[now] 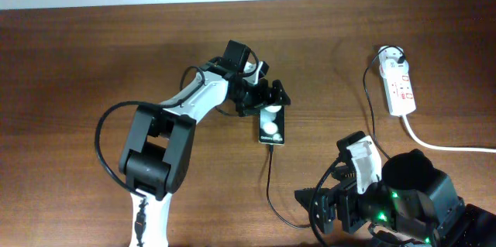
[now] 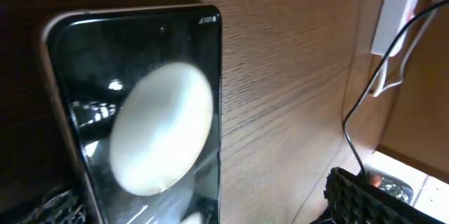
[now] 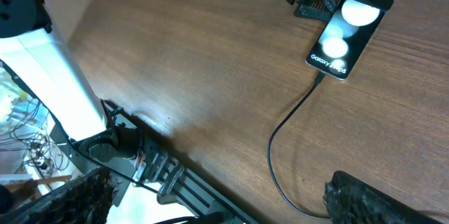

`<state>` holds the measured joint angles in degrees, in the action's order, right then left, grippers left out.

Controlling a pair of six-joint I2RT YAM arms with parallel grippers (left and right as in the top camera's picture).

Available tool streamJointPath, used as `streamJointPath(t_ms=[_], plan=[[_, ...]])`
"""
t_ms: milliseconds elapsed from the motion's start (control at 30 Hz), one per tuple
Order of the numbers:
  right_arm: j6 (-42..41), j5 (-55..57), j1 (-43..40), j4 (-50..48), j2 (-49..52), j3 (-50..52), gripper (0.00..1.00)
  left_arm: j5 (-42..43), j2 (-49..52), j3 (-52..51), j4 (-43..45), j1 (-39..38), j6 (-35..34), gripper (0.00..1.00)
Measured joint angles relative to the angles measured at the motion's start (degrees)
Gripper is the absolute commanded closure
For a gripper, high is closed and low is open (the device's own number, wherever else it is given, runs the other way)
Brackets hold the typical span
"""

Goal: Plug charger to phone and switch on socket
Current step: 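Lower the phone onto the table with the left gripper and release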

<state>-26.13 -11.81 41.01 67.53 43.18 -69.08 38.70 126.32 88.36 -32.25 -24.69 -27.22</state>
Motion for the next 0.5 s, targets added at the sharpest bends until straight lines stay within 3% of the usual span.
streamJointPath(t_ms=[367,500], plan=[[-0.04,0.00,0.00,0.00,0.00,0.00,0.01,-2.75,-0.57,0.11,-1.20,0.83,-3.63,0.01],[-0.02,0.00,0.00,-0.02,0.00,0.00,0.01,-5.86,-1.77,0.02,-4.24,7.63,-4.31,0.01]])
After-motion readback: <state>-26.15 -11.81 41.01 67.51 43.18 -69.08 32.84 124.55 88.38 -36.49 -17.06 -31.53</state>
